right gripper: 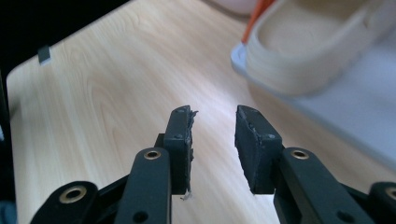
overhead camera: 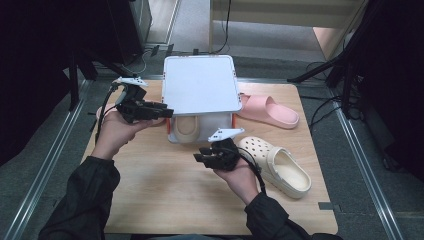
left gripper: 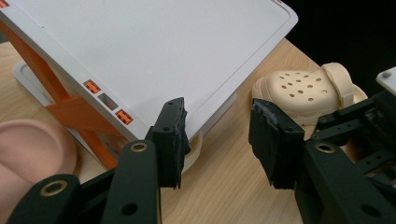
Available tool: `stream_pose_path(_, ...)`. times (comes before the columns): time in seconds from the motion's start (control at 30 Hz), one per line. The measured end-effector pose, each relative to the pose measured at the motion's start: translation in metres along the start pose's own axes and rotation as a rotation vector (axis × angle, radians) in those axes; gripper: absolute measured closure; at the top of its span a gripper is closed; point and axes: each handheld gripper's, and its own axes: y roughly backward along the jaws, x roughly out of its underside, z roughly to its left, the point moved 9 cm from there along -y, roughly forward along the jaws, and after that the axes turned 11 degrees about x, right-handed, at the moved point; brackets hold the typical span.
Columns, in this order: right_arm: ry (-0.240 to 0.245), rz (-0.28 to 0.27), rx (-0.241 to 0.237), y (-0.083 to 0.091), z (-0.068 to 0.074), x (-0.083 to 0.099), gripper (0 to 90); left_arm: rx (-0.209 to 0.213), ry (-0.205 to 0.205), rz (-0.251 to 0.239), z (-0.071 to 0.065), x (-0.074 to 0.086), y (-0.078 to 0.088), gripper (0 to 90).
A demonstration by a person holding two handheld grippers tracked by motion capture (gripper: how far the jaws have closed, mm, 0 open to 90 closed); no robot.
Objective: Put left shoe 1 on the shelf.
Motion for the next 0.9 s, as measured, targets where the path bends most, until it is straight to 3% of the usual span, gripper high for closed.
stream_pose_path(0.23,-0.066,-0.010,0.005,0.032,-0.018,0.022,66.5,0.012,-0.011,0.015,-0.004,0.011,-0.001,53.5)
stream_pose_path(0.37,-0.058,-0.015,-0.008,0.048,-0.028,0.028,62.7,0.023,-0.020,0.023,-0.009,0.014,-0.004,50.8)
stream_pose_path(0.67,-0.064,-0.029,0.045,0.082,-0.059,0.044,61.0,0.019,-0.056,0.005,-0.018,0.021,-0.012,46.4)
stream_pose_path(0.9,-0.069,-0.035,0.077,0.107,-0.082,0.060,59.7,-0.003,-0.045,0.018,-0.015,0.034,-0.016,45.1)
